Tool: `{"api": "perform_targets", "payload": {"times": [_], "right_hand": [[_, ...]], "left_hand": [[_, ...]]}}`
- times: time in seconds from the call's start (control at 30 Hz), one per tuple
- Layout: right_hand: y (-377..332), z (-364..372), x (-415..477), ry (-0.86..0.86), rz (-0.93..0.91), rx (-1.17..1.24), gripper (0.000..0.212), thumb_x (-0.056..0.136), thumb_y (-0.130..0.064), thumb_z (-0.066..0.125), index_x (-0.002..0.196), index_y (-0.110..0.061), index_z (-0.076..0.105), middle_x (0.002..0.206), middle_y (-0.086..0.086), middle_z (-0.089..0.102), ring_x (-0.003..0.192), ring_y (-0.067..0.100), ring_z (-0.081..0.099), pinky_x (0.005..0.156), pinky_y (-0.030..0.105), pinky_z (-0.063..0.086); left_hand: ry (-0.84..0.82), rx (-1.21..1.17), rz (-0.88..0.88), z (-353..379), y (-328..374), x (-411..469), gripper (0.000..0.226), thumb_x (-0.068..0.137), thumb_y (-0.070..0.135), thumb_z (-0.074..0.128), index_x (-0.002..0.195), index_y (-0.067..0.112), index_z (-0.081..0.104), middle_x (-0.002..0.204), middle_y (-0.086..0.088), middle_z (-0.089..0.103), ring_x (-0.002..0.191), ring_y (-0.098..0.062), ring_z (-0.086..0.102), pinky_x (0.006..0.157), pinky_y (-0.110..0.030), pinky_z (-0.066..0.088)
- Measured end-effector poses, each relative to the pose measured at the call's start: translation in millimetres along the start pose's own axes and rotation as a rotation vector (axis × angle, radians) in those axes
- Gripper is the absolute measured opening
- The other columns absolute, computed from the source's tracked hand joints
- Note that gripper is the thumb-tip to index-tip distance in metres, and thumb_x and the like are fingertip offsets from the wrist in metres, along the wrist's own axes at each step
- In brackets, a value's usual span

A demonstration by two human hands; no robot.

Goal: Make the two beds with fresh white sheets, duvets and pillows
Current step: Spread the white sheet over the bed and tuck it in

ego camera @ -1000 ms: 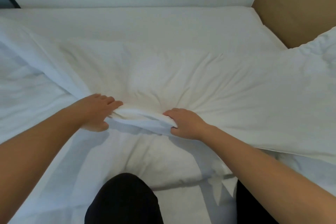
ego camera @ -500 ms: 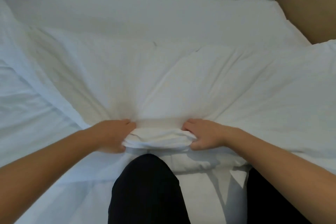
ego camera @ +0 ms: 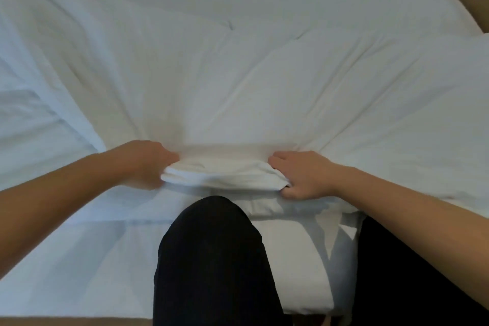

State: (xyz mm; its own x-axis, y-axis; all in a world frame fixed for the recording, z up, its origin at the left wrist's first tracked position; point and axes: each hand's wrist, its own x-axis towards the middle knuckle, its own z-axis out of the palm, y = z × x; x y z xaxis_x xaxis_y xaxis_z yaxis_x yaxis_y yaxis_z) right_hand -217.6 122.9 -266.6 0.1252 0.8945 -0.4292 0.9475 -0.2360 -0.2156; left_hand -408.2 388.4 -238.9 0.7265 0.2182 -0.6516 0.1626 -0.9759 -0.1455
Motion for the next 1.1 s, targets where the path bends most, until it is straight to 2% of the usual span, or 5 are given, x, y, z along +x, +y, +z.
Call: {"api": "perform_targets", "payload": {"times": [0.1,0.27,0.4,0.6,1.1], "right_hand": [[-1.5,31.6,4.6,0.048,-0.061,-0.062,0.048,0.075,-0.052,0.048,0.110,-0.018,0.046,0.107,0.000,0.050,0.092,0.022,0.052,0.069,0.032,0.034],[13.7,-5.0,14.5,0.042,-0.089,0.438,0.060,0.086,-0.068,0.030,0.106,-0.020,0.058,0.104,-0.003,0.057,0.095,0.016,0.053,0.087,0.037,0.043],[51.6,-8.0,54.1,0.477,0.454,0.027,0.065,0.092,-0.061,0.024,0.149,-0.031,0.033,0.158,0.005,0.025,0.146,0.030,0.019,0.111,0.061,0.014],[107.8,23.7,52.3,0.353,0.770,-0.018,0.064,0.095,-0.063,0.010,0.154,-0.041,0.002,0.164,0.000,-0.009,0.150,0.029,-0.012,0.111,0.069,-0.008],[311.2,-93.7,31.2,0.397,0.779,0.276,0.052,0.104,-0.044,0.024,0.154,-0.030,0.021,0.158,-0.004,0.029,0.148,0.022,0.021,0.116,0.060,0.008]], "left_hand": [[-0.110,-0.111,0.040,21.2,13.0,10.3,0.040,0.084,0.025,0.059,0.121,0.029,0.044,0.096,0.008,0.053,0.088,-0.015,0.053,0.072,-0.024,0.042],[-0.381,-0.502,0.008,-0.3,-11.1,10.1,0.042,0.065,0.066,0.047,0.084,0.030,0.038,0.082,0.004,0.049,0.070,-0.022,0.045,0.063,-0.033,0.038],[0.447,-0.381,-0.118,-28.9,4.3,70.0,0.059,0.081,0.058,0.035,0.127,0.024,0.049,0.133,-0.009,0.046,0.125,-0.030,0.044,0.097,-0.043,0.036],[0.388,-0.277,-0.347,7.6,27.7,127.9,0.081,0.085,0.073,0.003,0.152,0.032,-0.017,0.159,-0.004,-0.026,0.147,-0.031,-0.019,0.110,-0.070,-0.003],[0.575,-0.386,-0.303,-169.4,-16.7,267.3,0.054,0.102,0.046,0.019,0.143,0.014,0.036,0.142,-0.019,0.047,0.132,-0.036,0.043,0.115,-0.054,0.015]]}}
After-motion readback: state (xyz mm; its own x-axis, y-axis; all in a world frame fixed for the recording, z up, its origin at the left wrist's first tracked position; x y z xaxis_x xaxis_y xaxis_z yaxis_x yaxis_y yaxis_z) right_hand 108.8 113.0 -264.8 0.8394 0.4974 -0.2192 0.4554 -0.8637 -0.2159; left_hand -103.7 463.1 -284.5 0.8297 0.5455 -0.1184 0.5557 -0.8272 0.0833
